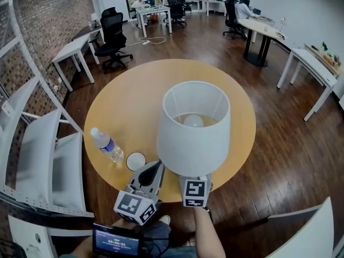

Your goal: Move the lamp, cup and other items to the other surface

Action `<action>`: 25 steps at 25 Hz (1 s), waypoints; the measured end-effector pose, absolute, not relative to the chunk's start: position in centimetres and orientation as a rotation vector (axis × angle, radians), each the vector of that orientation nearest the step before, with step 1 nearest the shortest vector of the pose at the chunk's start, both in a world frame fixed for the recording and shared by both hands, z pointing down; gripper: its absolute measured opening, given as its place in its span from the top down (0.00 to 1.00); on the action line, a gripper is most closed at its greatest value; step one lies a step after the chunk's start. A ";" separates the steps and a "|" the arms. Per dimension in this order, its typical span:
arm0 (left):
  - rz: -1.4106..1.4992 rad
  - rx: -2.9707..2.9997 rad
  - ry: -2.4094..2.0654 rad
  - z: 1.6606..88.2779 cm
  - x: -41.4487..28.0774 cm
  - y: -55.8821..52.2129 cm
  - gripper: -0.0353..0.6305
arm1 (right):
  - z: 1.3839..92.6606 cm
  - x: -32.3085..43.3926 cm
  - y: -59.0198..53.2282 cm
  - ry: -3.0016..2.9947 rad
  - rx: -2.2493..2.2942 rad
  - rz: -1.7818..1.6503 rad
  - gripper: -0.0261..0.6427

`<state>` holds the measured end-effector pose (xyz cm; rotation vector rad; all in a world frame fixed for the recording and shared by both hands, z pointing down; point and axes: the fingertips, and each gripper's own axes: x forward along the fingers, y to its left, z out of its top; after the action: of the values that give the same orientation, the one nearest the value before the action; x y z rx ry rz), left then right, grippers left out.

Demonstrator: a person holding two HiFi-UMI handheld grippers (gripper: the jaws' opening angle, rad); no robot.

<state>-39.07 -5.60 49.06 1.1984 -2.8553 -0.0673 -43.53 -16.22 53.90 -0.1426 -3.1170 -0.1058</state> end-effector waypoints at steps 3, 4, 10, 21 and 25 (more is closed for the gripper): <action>-0.047 1.193 -2.838 48.9 -38.7 -5.5 0.94 | 53.5 -41.9 -16.1 -3.112 -0.133 -0.117 0.55; -0.042 1.191 -2.831 48.9 -38.6 -5.5 0.94 | 53.3 -41.2 -16.1 -3.111 -0.128 -0.116 0.55; -0.010 1.222 -2.773 48.5 -36.1 -6.2 0.94 | 52.6 -36.4 -16.1 -3.086 -0.086 -0.117 0.58; -0.046 1.462 -2.660 45.2 -28.7 -12.2 0.94 | 48.0 -25.9 -19.1 -3.068 0.043 -0.072 0.62; -0.074 1.612 -2.584 42.8 -24.9 -16.4 0.94 | 44.3 -20.7 -22.0 -3.083 0.165 -0.023 0.68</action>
<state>-24.88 -16.41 42.75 1.6117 -2.5840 -0.0743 -20.72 -21.96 44.29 0.1648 -3.0826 -0.0229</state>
